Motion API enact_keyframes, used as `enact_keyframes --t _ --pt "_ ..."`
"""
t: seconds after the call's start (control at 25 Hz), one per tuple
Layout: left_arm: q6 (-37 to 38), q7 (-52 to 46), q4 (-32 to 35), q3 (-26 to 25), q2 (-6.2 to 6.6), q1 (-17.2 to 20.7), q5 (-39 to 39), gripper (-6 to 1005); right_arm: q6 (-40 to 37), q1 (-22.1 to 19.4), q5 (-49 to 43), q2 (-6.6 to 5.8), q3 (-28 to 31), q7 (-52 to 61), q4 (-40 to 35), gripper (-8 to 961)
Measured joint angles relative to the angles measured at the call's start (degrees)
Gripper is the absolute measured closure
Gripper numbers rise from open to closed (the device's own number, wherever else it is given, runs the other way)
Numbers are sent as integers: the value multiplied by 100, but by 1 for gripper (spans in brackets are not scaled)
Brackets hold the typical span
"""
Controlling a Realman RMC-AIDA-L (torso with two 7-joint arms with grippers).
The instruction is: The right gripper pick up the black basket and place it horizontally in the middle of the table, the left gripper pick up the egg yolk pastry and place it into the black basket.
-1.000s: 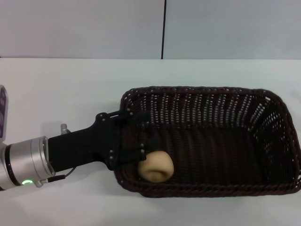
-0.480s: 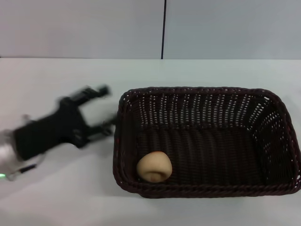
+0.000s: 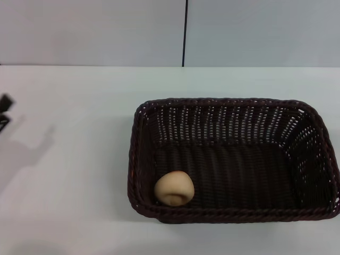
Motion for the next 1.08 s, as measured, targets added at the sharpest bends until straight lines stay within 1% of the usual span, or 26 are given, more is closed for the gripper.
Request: enact_keyframes --t 0.04,0.16,0.28,0.48,0.56,0.64,0.76,0.92,1.08 --pt "-2 61 -84 -179 1 86 -1 186 -8 23 0 0 139 -110 95 291" --pt "-8 250 -322 -470 -10 280 -3 186 -26 102 0 0 451 -516 375 292" --pt "-13 323 -412 -489 -10 321 -3 186 -28 126 0 0 471 -582 400 292" --pt "-86 349 -506 -530 -21 331 -3 186 -29 201 0 0 473 -714 473 291" --pt "-215 342 -692 -716 -19 333 -7 186 -37 241 0 4 476 -859 555 291" --pt "-274 328 -721 -761 -14 333 -8 186 -38 260 0 7 479 -888 590 290" --pt "-516 289 -677 -794 7 284 -8 186 -42 324 82 15 485 -1036 838 290" --pt "-545 324 -621 -837 17 243 -12 186 -62 357 309 21 494 -1260 1188 290" --pt "-571 499 -547 -913 10 193 -52 186 -63 393 371 22 502 -1504 1363 290"
